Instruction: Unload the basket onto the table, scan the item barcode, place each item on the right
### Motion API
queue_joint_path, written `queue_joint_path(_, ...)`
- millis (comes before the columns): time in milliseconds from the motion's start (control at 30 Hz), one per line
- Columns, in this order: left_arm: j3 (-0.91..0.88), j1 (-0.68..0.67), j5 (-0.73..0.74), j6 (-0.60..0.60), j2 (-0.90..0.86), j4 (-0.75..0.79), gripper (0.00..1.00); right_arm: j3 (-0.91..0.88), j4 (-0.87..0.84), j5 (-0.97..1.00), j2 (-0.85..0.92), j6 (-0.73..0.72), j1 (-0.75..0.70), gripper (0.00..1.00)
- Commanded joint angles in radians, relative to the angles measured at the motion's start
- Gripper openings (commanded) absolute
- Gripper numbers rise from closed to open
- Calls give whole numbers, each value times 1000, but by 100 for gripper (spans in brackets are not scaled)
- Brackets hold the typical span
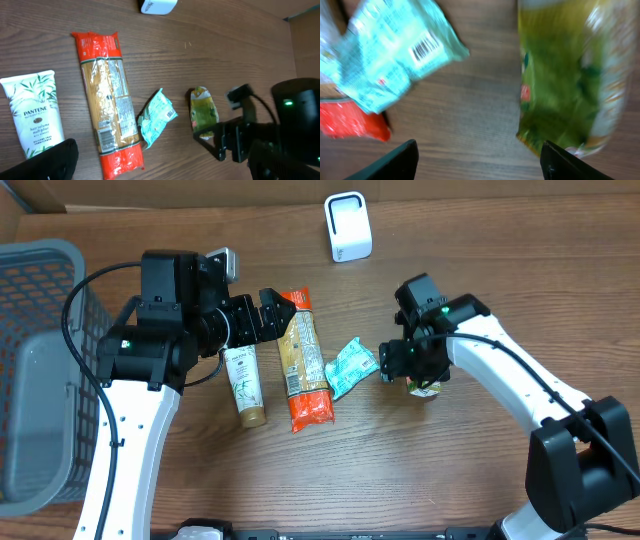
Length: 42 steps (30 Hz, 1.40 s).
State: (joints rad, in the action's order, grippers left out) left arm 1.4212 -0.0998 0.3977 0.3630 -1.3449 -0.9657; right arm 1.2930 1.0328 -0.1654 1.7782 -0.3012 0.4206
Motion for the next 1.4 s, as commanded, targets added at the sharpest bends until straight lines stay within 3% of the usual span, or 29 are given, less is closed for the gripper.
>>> queue_joint_path(0,21,-5,17,-19,-9,-2,100,-68,-22,-60,2,16,5,77)
queue_joint_path(300,21,-5,17,-19,-9,-2,100,-76,69,116,2,18,-77,74)
queue_joint_path(533,21,-5,17,-19,-9,-2,100,-76,64,119,2,14,-176,73)
queue_joint_path(733,21,-5,17,-19,-9,-2,99,-77,34,133,2,23,-181,72)
queue_joint_path(967,21,-5,17,-19,-9,-2,99,-109,19,282,2,17,-193,73)
queue_joint_path(1367,21,-5,17,-19,-9,-2,100,-115,19,272,2,17,-234,72)
